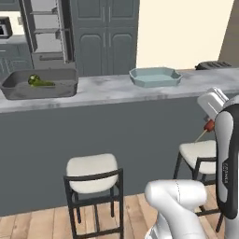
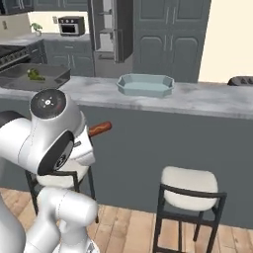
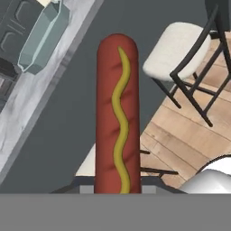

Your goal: Place the cold items (cucumber and broccoli) from the fridge in one tupperware on the dining counter. Place the warm items (kebab skewer and hot dog) in the stove area in another tupperware.

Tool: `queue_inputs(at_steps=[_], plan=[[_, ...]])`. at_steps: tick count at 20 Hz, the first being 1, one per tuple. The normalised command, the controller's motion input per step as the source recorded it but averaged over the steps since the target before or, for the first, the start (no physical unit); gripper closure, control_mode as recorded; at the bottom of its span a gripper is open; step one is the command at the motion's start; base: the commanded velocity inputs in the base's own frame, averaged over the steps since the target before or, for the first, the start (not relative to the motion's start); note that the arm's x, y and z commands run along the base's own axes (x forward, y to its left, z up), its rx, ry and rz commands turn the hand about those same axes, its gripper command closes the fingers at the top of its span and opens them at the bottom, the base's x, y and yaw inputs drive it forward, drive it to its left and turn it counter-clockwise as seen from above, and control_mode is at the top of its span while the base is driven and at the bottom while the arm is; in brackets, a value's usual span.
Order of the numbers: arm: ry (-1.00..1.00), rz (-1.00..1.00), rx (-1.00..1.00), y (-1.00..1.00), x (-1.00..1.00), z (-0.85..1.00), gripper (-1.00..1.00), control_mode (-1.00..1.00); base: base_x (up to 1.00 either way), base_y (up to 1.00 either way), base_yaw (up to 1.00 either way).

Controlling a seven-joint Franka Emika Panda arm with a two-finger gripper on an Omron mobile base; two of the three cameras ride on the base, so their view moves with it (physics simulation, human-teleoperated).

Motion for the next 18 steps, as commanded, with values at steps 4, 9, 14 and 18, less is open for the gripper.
queue_inputs(at_steps=[4, 9, 14, 18], plan=[[0.00, 0.00, 0.00, 0.00, 0.00, 0.00, 1.00, 1.00, 0.64, 0.07, -0.49], [0.00, 0.00, 0.00, 0.00, 0.00, 0.00, 1.00, 1.00, 0.75, 0.00, -0.31], [0.00, 0.00, 0.00, 0.00, 0.00, 0.00, 1.00, 1.00, 0.96, 0.00, 0.33], [0.00, 0.00, 0.00, 0.00, 0.00, 0.00, 1.00, 1.00, 0.82, -0.06, 0.68]])
